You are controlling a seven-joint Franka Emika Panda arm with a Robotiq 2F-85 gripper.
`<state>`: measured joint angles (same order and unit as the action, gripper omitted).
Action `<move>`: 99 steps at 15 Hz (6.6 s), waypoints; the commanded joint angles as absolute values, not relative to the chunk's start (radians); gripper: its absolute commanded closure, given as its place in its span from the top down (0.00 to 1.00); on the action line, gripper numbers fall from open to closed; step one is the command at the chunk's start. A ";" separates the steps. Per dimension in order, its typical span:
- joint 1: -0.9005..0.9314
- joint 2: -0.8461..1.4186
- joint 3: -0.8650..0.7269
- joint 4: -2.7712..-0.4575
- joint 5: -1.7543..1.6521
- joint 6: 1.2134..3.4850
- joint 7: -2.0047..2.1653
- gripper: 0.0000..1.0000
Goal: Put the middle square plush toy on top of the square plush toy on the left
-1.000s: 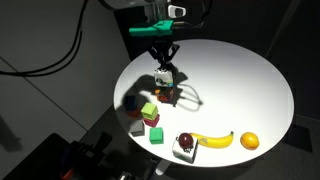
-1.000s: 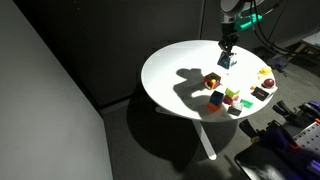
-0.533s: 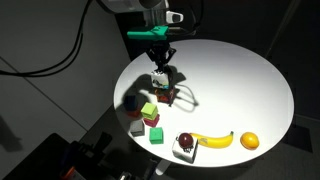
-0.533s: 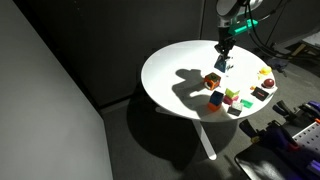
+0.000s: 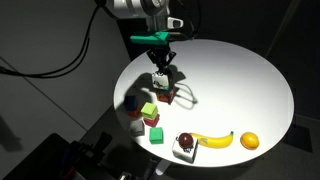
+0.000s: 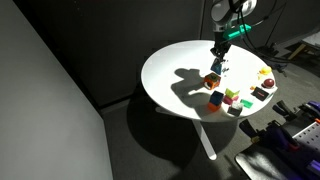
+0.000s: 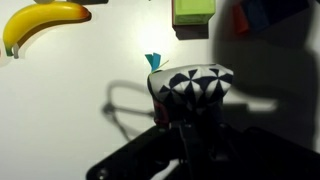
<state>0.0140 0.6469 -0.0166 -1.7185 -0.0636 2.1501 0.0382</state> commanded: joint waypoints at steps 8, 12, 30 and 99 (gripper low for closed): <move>0.020 0.750 -0.004 -1.580 -0.045 2.119 0.049 0.05; 0.019 0.775 -0.002 -1.558 -0.047 2.118 0.043 0.05; 0.017 0.814 -0.002 -1.552 -0.058 2.135 0.016 0.19; -0.047 -0.176 -0.067 -2.292 -0.017 1.969 -0.123 1.00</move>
